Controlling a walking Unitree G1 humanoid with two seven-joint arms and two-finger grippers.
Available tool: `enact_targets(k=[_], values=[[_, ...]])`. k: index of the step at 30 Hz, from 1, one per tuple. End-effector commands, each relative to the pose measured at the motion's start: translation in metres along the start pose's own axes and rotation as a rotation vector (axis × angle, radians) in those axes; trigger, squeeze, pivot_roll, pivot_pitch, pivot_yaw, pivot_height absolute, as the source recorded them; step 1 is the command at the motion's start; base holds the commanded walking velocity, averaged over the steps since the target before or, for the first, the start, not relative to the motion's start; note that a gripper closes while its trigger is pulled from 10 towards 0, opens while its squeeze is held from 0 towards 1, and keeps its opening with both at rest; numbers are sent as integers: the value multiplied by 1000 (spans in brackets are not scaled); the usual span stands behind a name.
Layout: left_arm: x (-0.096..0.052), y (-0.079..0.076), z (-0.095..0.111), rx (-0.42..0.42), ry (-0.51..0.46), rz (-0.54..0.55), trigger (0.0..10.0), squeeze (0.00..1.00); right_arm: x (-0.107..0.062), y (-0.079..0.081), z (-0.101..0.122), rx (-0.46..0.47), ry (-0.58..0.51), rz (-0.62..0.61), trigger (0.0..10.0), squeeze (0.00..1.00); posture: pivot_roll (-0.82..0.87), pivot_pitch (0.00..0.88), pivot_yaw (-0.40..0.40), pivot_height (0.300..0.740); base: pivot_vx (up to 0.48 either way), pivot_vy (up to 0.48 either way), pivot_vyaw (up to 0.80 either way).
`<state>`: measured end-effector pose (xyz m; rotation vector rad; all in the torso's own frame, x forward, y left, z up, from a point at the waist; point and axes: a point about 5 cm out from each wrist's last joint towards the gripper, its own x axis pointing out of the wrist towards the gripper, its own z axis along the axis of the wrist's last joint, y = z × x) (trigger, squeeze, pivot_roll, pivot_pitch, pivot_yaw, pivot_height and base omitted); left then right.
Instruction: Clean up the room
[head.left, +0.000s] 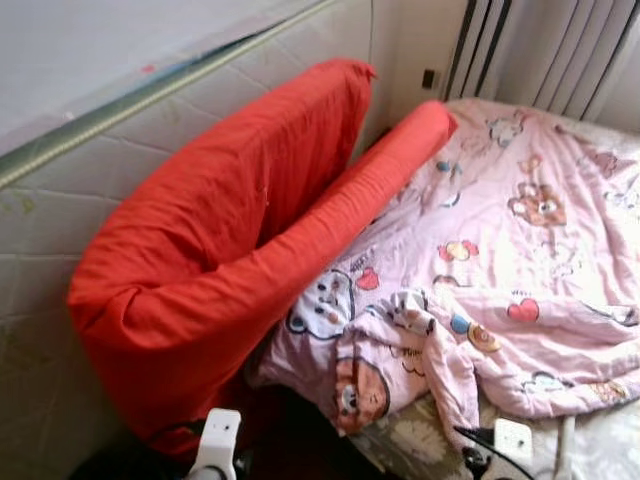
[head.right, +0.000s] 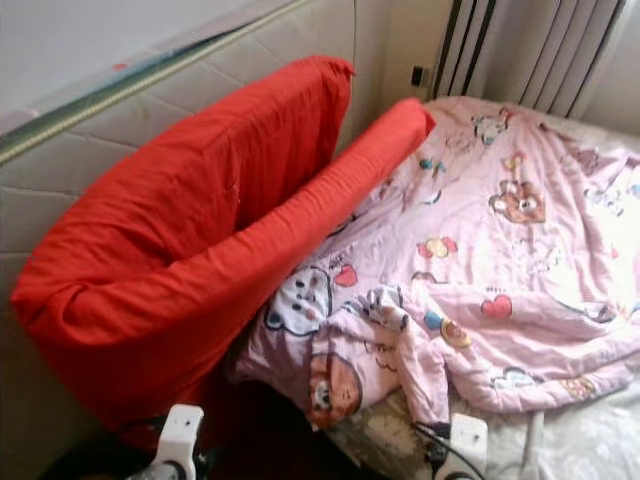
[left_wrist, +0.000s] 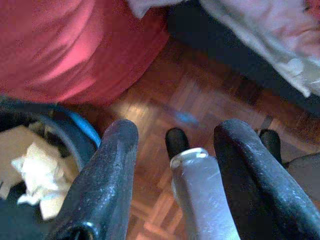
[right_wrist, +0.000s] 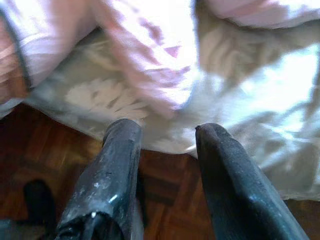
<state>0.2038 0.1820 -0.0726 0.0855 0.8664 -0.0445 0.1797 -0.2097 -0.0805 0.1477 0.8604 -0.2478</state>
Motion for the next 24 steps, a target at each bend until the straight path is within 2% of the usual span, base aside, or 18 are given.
enact_targets(k=[1,11,16,21,24], values=[[-1,3,-4,4,18,10,10000,0,-1,0,-5,0,19,0,10000,0,-99,118,18,740,0,0,0],[-1,3,-2,-2,6,9,10000,0,4,9,17,-13,-54,32,10000,0,-98,127,18,740,0,0,0],[-1,5,-2,-6,5,12,10000,0,7,19,39,-39,-122,57,10000,0,-96,130,16,740,0,0,0],[-1,4,-3,-6,9,11,10000,0,9,20,51,-48,-140,45,10000,0,-99,134,16,740,0,0,0],[-1,4,-3,-6,12,10,10000,0,10,21,54,-62,-150,49,10000,0,-98,134,15,715,0,0,0]])
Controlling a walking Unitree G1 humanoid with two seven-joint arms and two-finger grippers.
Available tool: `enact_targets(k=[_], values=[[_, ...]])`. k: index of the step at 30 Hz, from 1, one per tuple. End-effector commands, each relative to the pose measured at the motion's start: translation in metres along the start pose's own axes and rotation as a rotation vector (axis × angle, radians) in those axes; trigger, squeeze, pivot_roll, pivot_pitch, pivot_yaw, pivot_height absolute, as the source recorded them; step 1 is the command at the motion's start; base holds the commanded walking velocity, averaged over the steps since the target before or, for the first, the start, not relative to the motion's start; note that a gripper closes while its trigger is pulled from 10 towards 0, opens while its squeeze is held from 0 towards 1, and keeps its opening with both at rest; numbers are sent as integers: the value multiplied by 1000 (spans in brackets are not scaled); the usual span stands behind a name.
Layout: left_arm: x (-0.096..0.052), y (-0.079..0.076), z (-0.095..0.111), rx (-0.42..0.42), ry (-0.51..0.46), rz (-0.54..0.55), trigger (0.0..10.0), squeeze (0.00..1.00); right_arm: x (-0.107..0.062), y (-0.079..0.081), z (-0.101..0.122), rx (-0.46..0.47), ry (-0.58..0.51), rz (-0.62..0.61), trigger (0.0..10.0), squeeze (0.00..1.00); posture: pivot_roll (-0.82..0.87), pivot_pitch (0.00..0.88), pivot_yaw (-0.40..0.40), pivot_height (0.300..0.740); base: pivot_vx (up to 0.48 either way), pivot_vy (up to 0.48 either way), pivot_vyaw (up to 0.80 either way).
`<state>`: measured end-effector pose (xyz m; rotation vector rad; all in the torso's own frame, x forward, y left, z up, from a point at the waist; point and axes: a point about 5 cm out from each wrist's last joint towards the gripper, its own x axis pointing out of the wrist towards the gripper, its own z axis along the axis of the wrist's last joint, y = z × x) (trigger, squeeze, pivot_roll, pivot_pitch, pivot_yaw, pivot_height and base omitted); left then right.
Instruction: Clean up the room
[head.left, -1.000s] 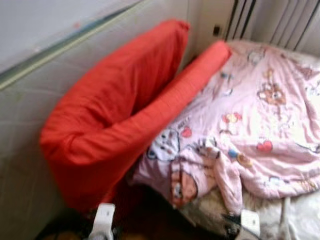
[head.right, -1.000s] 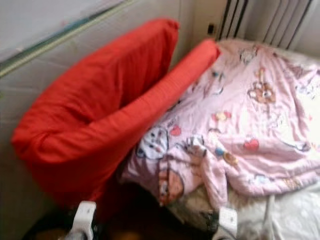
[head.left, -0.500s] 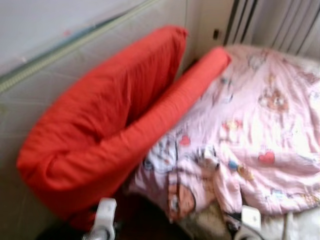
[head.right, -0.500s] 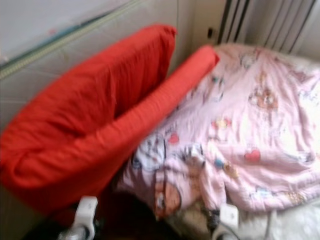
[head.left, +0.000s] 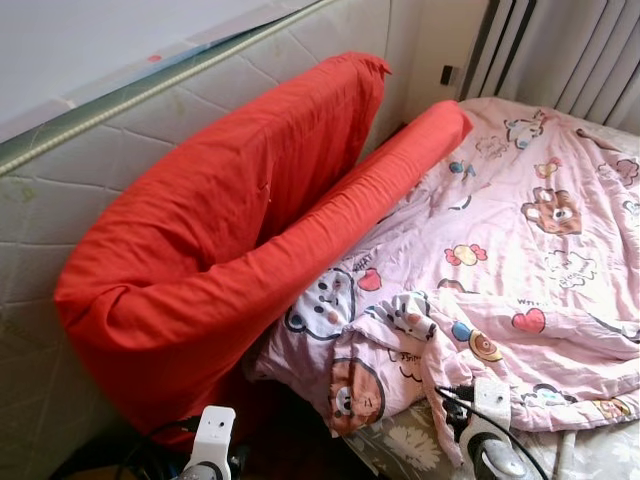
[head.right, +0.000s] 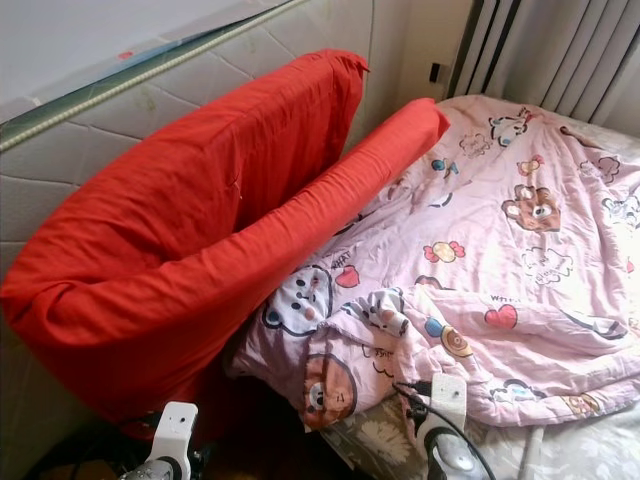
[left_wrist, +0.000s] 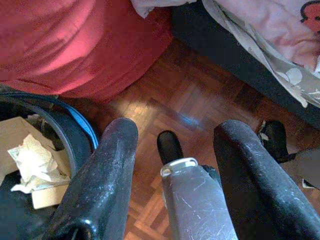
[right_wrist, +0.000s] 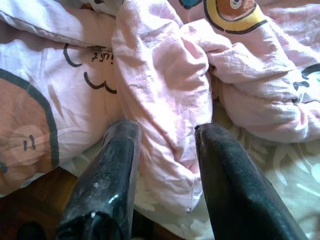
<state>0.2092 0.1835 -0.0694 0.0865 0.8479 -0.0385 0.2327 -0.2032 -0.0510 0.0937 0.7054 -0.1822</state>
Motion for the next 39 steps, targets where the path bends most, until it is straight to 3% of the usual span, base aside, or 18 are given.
enact_targets(k=[1,4,18,21,32,39], values=[[-2,2,-9,-4,30,4,10000,0,0,0,-1,-10,5,-1,10000,0,-98,134,15,710,0,0,0],[-2,2,-9,-4,30,6,10000,0,0,4,2,-25,-19,9,10000,0,-93,137,15,686,0,0,0],[-2,2,-8,-1,29,5,10000,0,2,4,7,-24,-33,-3,10000,0,-94,138,18,686,0,0,0],[-2,2,-9,1,33,7,10000,0,1,4,9,-21,-51,-4,10000,0,-94,138,18,661,0,0,0],[-2,3,-11,4,38,9,10000,0,2,6,9,-30,-43,-12,10000,0,-94,140,18,661,0,0,0],[-2,2,-10,4,35,10,10000,0,2,5,11,-30,-70,-19,10000,0,-92,139,18,637,0,0,0]])
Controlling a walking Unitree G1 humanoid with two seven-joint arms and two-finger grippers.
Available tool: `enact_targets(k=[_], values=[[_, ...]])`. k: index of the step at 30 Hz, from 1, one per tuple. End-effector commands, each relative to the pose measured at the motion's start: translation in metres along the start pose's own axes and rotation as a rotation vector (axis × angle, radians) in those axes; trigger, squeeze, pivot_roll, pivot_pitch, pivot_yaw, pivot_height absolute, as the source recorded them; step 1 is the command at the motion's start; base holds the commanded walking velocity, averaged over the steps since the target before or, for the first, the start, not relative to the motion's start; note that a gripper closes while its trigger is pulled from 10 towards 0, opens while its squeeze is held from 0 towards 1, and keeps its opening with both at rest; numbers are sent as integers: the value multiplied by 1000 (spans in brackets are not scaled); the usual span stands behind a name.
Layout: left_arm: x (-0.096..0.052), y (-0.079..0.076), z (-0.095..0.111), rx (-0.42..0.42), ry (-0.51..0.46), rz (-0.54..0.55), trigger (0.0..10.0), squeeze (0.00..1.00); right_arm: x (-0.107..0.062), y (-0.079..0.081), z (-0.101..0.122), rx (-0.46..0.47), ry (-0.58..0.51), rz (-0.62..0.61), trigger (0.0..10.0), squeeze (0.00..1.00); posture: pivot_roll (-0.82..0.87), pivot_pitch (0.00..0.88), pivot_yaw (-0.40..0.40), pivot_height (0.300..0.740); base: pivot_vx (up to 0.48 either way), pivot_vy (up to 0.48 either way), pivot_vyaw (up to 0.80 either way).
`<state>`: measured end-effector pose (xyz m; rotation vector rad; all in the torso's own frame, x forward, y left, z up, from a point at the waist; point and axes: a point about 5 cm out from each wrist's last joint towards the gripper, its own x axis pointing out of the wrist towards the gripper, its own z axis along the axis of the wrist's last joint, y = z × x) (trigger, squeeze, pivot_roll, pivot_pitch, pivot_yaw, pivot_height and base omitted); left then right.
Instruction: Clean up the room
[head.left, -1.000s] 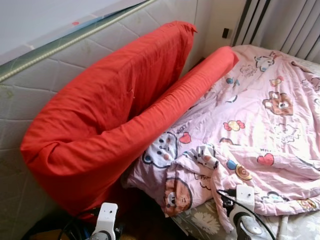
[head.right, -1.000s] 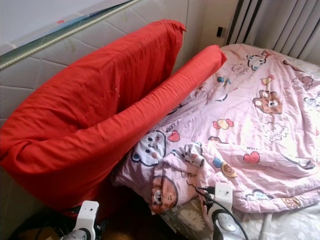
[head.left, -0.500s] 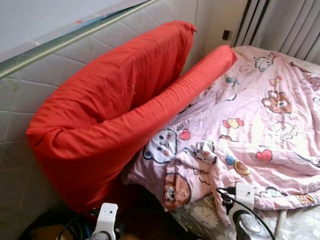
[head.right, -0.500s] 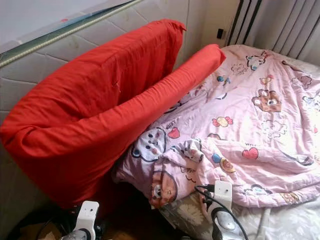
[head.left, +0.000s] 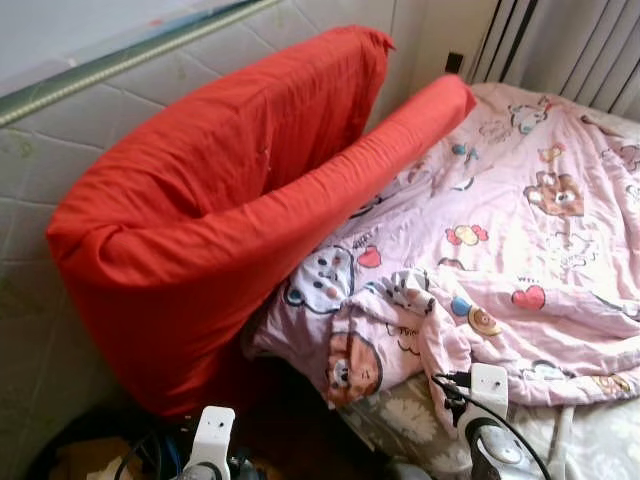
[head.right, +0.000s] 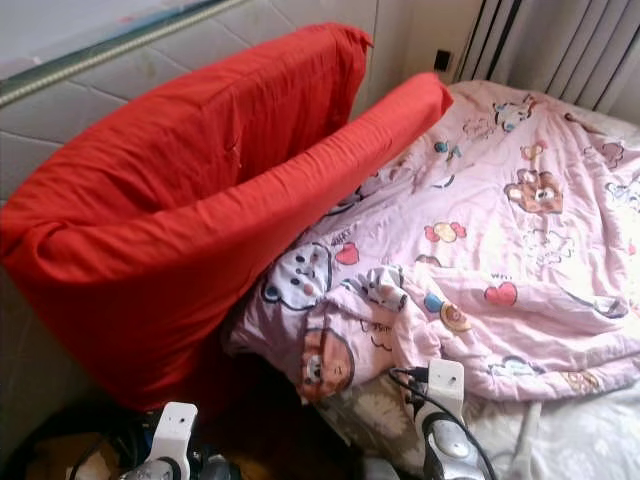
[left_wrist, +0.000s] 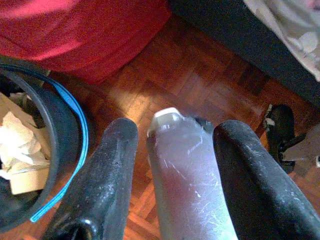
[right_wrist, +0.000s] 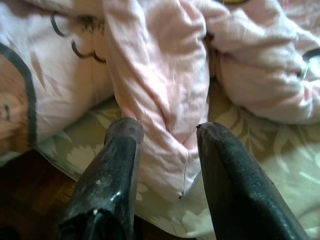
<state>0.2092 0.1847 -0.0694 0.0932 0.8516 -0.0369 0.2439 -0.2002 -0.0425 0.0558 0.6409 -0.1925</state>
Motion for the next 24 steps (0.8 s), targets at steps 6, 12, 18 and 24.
enact_targets(k=[6,12,18,24], values=[[-2,0,-9,1,26,3,10000,0,-1,2,-1,13,-8,19,10000,1000,-94,140,19,637,0,0,0],[-2,0,-8,0,26,1,10000,0,-1,1,-1,8,-8,18,10000,0,-93,141,19,637,0,0,0],[-2,0,-7,-4,17,-4,10000,0,-1,2,0,15,-18,27,10000,0,-93,140,19,637,0,0,0],[-1,-1,-5,-12,3,-8,10000,0,1,6,7,26,-47,46,10000,0,-93,141,19,637,0,0,0]])
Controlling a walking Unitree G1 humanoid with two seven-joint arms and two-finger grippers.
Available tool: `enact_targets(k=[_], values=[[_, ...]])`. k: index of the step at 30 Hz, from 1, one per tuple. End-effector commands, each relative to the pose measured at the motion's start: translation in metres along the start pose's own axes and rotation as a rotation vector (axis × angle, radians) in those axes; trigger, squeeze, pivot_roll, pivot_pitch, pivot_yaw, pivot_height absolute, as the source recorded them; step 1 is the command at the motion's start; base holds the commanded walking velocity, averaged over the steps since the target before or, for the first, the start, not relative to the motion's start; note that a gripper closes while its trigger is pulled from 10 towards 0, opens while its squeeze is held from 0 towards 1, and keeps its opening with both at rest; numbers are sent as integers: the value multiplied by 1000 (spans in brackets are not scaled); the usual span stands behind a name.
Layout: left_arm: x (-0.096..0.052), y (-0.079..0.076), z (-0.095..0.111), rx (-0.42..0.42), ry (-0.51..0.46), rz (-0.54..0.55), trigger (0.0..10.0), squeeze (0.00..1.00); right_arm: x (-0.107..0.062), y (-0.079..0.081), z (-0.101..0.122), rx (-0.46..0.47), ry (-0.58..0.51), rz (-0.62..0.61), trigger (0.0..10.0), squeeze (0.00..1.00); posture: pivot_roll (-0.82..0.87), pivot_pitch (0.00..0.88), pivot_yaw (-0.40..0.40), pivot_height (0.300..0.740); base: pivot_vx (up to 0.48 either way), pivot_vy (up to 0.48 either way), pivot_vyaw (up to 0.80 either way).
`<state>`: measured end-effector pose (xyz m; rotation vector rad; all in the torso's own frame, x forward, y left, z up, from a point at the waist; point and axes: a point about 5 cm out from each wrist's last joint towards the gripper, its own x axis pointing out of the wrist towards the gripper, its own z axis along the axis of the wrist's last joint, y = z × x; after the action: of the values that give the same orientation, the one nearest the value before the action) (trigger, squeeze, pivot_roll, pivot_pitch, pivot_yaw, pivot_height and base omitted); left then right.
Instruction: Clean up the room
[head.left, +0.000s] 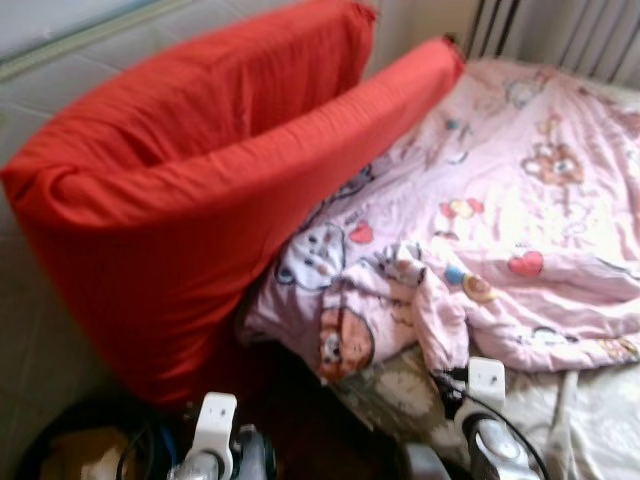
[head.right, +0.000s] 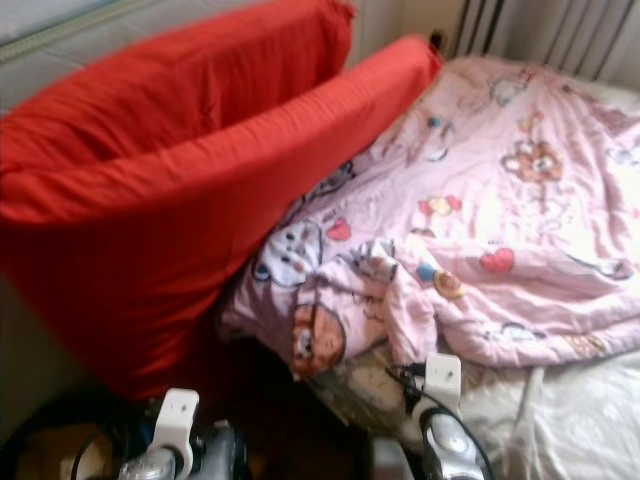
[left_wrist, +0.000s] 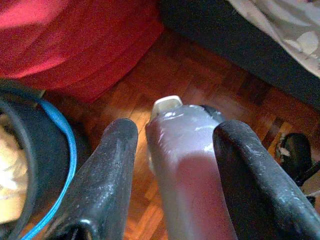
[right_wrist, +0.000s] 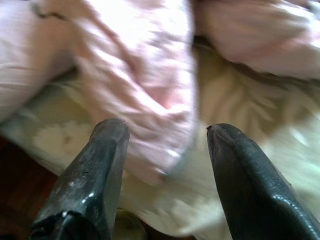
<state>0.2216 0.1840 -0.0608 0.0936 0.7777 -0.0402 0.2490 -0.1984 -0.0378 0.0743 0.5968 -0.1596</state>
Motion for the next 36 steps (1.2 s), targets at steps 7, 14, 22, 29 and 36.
enact_targets(k=[7,14,22,29,36], values=[[-4,-1,-19,-16,77,-7,10000,0,2,9,6,-3,-28,35,10000,0,-93,141,20,637,0,0,0],[-4,0,-20,-14,81,-2,10000,0,3,15,9,-7,-33,64,10000,0,-94,141,20,637,0,0,356],[-4,0,-19,-11,81,-2,10000,0,3,12,10,-4,-50,50,10000,0,-94,141,20,632,0,0,80],[-4,-2,-18,-9,76,-6,10000,0,3,14,9,-5,-42,49,10000,0,-94,143,21,632,0,0,0],[-3,-2,-17,-7,73,-6,10000,0,3,15,11,-3,-47,52,10000,0,-94,144,21,632,0,0,0]])
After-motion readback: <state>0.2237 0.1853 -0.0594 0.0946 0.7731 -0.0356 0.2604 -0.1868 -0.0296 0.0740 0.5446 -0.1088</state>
